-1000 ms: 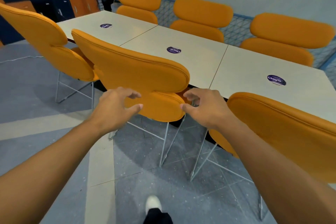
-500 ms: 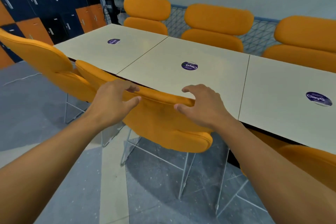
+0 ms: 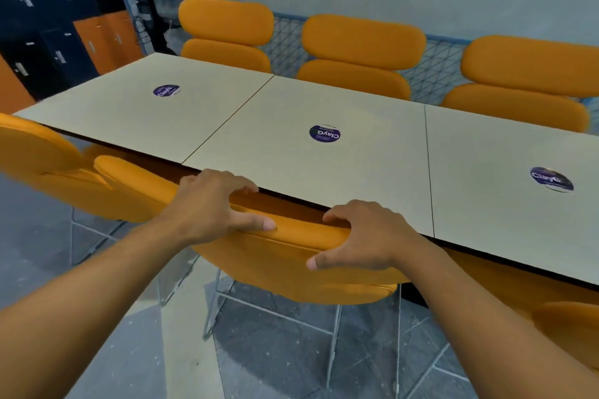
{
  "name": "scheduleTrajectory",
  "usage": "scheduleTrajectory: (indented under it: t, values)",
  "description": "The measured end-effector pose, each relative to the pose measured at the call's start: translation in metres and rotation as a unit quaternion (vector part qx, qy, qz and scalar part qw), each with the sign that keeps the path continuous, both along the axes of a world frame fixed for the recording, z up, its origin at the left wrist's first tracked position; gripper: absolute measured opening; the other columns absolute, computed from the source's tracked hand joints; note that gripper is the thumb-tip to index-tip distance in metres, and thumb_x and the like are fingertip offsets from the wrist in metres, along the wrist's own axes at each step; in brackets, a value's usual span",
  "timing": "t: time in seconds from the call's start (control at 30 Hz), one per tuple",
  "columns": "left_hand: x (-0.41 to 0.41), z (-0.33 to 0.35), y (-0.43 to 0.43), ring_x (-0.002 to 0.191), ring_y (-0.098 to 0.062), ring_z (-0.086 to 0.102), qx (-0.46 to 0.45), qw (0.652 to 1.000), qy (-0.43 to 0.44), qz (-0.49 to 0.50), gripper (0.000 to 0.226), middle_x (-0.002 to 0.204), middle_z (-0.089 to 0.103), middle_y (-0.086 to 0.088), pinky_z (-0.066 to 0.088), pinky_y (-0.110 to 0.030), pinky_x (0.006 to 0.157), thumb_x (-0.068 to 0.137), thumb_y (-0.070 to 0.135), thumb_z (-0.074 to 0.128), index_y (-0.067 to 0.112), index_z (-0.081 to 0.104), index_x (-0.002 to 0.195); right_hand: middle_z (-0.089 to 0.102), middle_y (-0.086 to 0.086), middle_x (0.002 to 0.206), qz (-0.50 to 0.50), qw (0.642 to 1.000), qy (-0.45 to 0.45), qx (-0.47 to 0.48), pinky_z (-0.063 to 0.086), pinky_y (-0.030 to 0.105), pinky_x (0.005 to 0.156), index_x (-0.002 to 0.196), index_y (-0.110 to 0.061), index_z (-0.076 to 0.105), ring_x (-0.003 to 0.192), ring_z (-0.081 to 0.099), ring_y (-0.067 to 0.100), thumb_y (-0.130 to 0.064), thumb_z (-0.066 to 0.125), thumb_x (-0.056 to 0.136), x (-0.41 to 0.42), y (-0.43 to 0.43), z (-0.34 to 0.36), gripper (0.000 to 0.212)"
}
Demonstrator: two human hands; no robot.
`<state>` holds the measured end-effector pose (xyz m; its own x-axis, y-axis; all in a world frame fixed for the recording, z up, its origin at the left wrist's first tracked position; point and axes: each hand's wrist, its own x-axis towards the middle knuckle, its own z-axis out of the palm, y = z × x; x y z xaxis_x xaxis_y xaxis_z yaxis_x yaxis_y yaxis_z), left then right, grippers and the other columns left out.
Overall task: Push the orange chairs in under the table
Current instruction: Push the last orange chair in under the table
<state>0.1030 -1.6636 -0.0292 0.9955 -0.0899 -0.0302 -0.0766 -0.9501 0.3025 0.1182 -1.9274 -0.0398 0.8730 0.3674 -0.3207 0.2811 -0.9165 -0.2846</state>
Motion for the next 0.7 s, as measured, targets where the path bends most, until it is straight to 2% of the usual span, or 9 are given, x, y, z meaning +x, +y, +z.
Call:
scheduleTrajectory:
  t: [0.13,0.3,0.4,0.47,0.57,0.7]
  values:
    - [0.019,-0.009,0.016,0.112,-0.014,0.053,-0.023,0.997,0.029,-0.066,0.104,0.124,0.062,0.011,0.043,-0.042,0.097,0.043,0.101,0.034,0.038,0.059,0.121,0.054,-0.020,0.138,-0.046,0.999,-0.023,-0.005,0.046,0.039,0.098,0.137,-0.045,0.050,0.125,0.050,0.010,-0.087,0.068,0.056,-0.008,0.007,0.004,0.093]
    - [0.029,-0.013,0.042,0.109,-0.012,0.054,-0.047,0.989,0.058,-0.128,0.100,0.124,0.060,0.012,0.050,-0.037,0.089,0.043,0.100,0.041,0.039,0.059,0.119,0.059,-0.027,0.126,-0.130,0.988,-0.073,-0.026,0.046,0.034,0.088,0.130,-0.047,0.055,0.115,0.054,0.005,-0.093,0.065,0.048,-0.023,0.012,0.005,0.094]
    - [0.029,-0.015,0.058,0.103,-0.012,0.056,0.003,0.985,0.051,-0.167,0.098,0.119,0.062,0.013,0.048,-0.031,0.084,0.045,0.099,0.042,0.039,0.059,0.120,0.063,-0.027,0.113,-0.175,0.977,-0.107,-0.054,0.050,0.032,0.084,0.123,-0.048,0.059,0.104,0.057,0.005,-0.102,0.054,0.041,-0.030,0.014,-0.001,0.098]
    - [0.028,-0.019,0.067,0.095,-0.011,0.057,0.065,0.980,0.031,-0.184,0.092,0.105,0.064,0.015,0.045,-0.033,0.085,0.047,0.099,0.039,0.039,0.060,0.114,0.064,-0.025,0.102,-0.195,0.972,-0.116,-0.066,0.053,0.031,0.080,0.119,-0.048,0.061,0.096,0.059,0.005,-0.105,0.048,0.038,-0.032,0.014,-0.004,0.100]
    - [0.028,-0.028,0.077,0.088,-0.011,0.055,0.147,0.973,-0.030,-0.178,0.094,0.089,0.061,0.015,0.040,-0.035,0.085,0.045,0.103,0.022,0.040,0.058,0.106,0.065,-0.024,0.097,-0.210,0.968,-0.115,-0.073,0.054,0.032,0.079,0.115,-0.049,0.062,0.094,0.059,0.007,-0.107,0.044,0.033,-0.032,0.016,-0.003,0.102]
    - [0.028,-0.033,0.079,0.077,-0.009,0.054,0.172,0.967,-0.087,-0.170,0.096,0.080,0.059,0.015,0.039,-0.030,0.074,0.043,0.104,0.013,0.038,0.059,0.096,0.066,-0.022,0.086,-0.216,0.965,-0.128,-0.074,0.052,0.029,0.073,0.106,-0.046,0.066,0.086,0.061,0.007,-0.108,0.038,0.029,-0.035,0.020,-0.003,0.103]
